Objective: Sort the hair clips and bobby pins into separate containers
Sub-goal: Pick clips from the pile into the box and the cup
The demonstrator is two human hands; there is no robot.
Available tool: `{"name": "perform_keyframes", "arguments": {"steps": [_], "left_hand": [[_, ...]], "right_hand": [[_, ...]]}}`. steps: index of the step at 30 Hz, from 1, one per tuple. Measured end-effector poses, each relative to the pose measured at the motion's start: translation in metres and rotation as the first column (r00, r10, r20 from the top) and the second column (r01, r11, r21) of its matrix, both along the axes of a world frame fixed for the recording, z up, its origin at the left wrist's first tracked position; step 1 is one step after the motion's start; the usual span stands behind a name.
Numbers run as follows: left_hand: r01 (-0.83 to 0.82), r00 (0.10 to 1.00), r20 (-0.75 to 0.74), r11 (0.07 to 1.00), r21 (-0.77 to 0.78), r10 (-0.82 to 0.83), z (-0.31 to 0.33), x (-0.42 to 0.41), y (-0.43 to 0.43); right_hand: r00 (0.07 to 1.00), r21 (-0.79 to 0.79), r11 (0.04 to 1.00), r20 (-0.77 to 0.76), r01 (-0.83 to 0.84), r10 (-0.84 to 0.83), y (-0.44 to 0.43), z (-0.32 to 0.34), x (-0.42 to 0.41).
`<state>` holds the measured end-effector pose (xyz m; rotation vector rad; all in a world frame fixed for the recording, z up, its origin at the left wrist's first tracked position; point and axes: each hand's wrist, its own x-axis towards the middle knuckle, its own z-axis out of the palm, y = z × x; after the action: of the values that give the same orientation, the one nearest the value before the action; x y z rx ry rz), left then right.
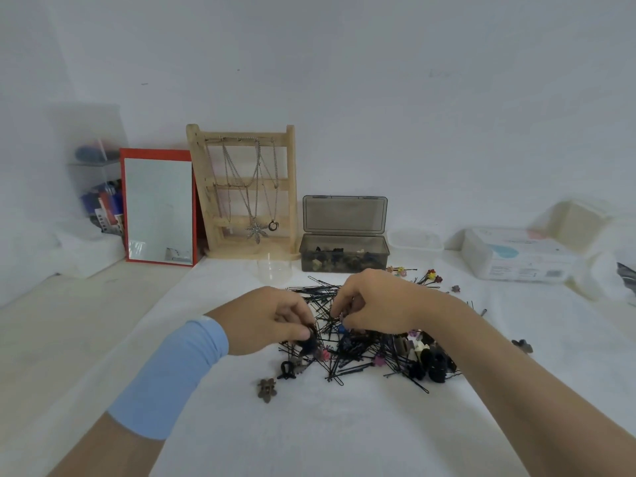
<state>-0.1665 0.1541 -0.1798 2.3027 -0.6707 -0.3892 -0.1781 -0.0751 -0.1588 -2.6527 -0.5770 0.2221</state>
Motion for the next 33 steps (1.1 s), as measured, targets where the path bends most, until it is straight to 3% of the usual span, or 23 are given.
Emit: {"name": "perform_keyframes", "arguments": {"steps": [4,9,14,19,25,30,33], "left_hand": [[-0.06,0.998,-0.031,0.989,-0.132,0.056,0.004,0.011,-0.005],[-0.1,0.966,0.235,0.994,-0.038,0.106,0.019,0.048,-0.027],[-0.203,0.91,0.354,0.977,-0.069,0.214,0.036,0.096,-0.061],[-0.307,0.87,0.385,0.95,-0.063,0.307,0.026,0.149,-0.085],[-0.273,0.9,0.356,0.962,0.011,0.252,0.007,0.17,-0.097],[-0.243,0.891,0.381,0.968,-0.06,0.247,0.012,0.15,-0.08],[-0.191,0.92,0.354,0.981,0.027,0.169,0.016,0.12,-0.055]], "right_hand": [[0.999,0.01,0.999,0.014,0.037,-0.037,-0.002,-0.005,0.01],[0.979,0.08,0.984,0.118,0.158,-0.167,-0.014,0.001,0.039],[0.899,0.163,0.934,0.261,0.319,-0.352,-0.033,0.01,0.092],[0.899,0.053,0.944,0.293,0.325,-0.325,-0.039,-0.001,0.135],[0.902,0.045,0.948,0.298,0.315,-0.313,-0.038,-0.018,0.151],[0.909,0.112,0.966,0.329,0.231,-0.256,-0.031,-0.014,0.137],[0.933,0.088,0.987,0.324,0.135,-0.157,-0.017,-0.006,0.114]]}}
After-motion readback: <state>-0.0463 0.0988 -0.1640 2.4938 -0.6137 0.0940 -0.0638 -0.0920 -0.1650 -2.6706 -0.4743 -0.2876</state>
